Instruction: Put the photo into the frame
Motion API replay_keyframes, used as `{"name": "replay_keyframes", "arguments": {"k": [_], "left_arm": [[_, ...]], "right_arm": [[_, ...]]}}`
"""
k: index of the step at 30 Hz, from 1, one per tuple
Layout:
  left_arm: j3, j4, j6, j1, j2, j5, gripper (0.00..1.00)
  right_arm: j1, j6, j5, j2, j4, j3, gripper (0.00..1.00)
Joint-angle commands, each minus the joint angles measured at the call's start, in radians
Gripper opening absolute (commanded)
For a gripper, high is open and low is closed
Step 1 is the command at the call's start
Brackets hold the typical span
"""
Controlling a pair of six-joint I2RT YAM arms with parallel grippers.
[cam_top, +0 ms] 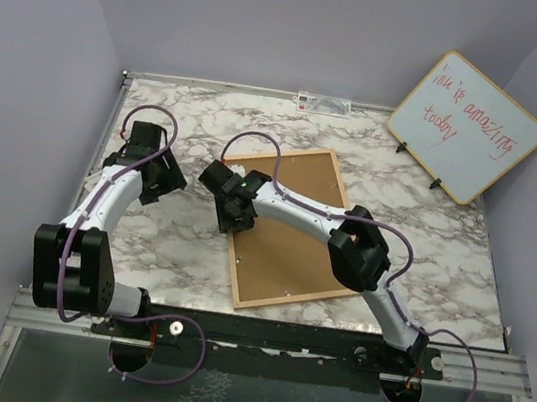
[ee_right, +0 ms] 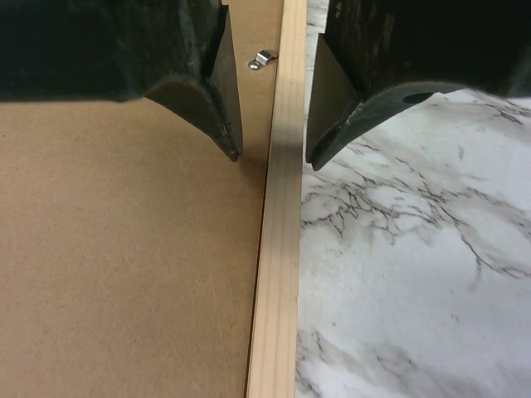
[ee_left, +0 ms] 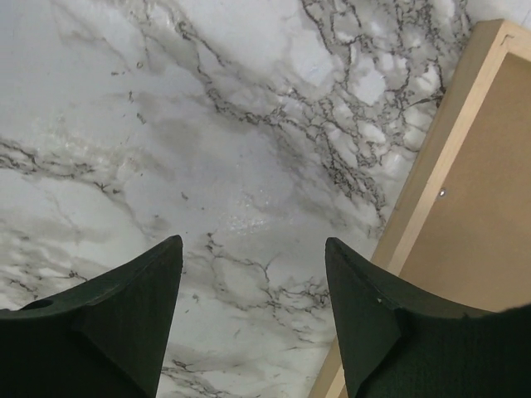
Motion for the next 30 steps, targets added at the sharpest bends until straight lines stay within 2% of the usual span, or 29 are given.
{"name": "replay_keyframes", "arguments": {"k": [1, 10, 17, 19, 23, 26, 30], "left_arm": [[-0.063, -0.006, 0.005, 0.014, -0.059, 0.053, 0.70], [-0.148, -0.006, 0.023, 0.046, -0.085, 0.087, 0.71], [-0.217, 0.005, 0.010, 0.052, -0.120, 0.191, 0.73], [-0.236, 0.019, 0.005, 0.051, -0.138, 0.251, 0.75], [-0.262, 0.062, -0.007, 0.052, -0.188, 0.395, 0.88], [-0.280, 0.096, 0.002, 0.052, -0.235, 0.512, 0.93], [-0.305, 0.172, -0.016, 0.046, -0.285, 0.739, 0.93]], "right_arm": [[0.016, 0.012, 0.051, 0.067, -0.073, 0.072, 0.39], [0.042, 0.040, 0.130, 0.156, -0.184, 0.149, 0.31], [0.051, 0.067, 0.188, 0.134, -0.195, 0.204, 0.03], [0.051, 0.063, 0.200, 0.102, -0.174, 0.223, 0.01], [0.025, 0.061, 0.174, 0.062, -0.178, 0.296, 0.01], [-0.010, 0.059, 0.113, 0.014, -0.154, 0.295, 0.01], [-0.048, 0.043, 0.032, -0.055, -0.108, 0.271, 0.01]]}}
